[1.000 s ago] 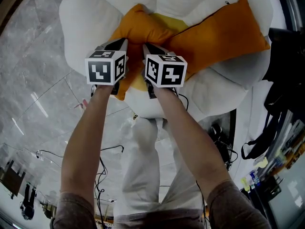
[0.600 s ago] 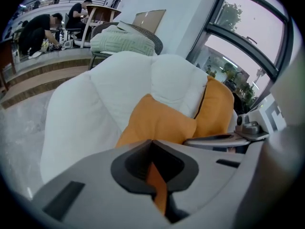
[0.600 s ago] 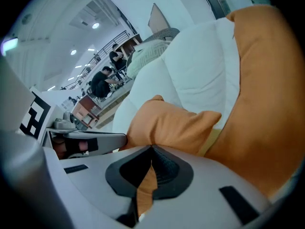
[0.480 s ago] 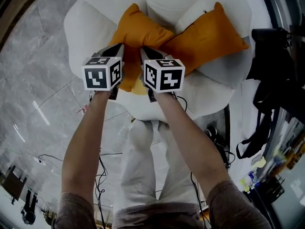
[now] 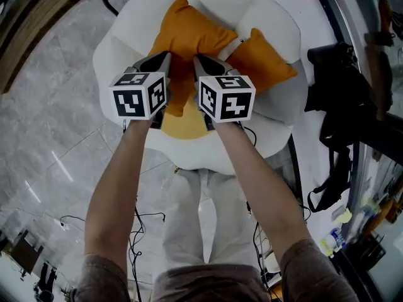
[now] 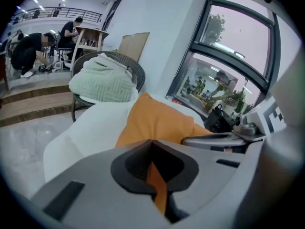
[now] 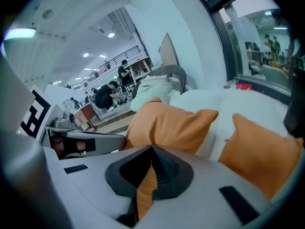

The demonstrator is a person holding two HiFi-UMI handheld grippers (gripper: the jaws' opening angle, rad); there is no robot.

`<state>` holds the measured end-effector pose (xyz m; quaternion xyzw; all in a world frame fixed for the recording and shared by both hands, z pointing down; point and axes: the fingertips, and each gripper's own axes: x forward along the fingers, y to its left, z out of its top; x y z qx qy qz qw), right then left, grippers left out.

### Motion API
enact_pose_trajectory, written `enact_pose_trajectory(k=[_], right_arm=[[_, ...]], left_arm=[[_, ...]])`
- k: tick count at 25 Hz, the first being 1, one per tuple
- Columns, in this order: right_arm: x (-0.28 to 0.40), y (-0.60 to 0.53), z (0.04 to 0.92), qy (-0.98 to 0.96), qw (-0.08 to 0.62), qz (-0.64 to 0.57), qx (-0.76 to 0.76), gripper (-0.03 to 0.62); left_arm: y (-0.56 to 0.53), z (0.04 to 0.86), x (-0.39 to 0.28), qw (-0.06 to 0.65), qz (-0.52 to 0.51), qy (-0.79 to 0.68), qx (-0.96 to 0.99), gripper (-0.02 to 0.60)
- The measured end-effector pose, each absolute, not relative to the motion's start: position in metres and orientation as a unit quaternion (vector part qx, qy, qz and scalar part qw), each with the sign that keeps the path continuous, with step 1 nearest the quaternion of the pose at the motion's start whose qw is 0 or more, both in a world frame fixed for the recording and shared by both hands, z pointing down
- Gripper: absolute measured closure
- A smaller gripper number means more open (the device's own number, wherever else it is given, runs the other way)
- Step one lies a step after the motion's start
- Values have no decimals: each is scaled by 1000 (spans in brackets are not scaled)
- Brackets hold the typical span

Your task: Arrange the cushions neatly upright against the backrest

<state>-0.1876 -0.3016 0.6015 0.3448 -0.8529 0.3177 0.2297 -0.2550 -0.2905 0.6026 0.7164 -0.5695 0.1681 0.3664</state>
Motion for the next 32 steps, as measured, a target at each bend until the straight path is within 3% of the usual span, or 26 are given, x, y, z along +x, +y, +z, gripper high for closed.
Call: enact_pose_trajectory(k=[7, 22, 32], right_arm=[[-168, -340, 606, -869, 231, 269, 346, 571], [-170, -337, 687, -877, 180, 297, 332, 571], [-151, -322, 663, -855, 224, 312, 347, 569]], left_arm=[[-329, 612, -234, 341, 157, -567, 734, 575], [-332, 700, -238, 332, 162, -587, 720, 575], [-311, 675, -240, 372, 184, -587, 695, 577]])
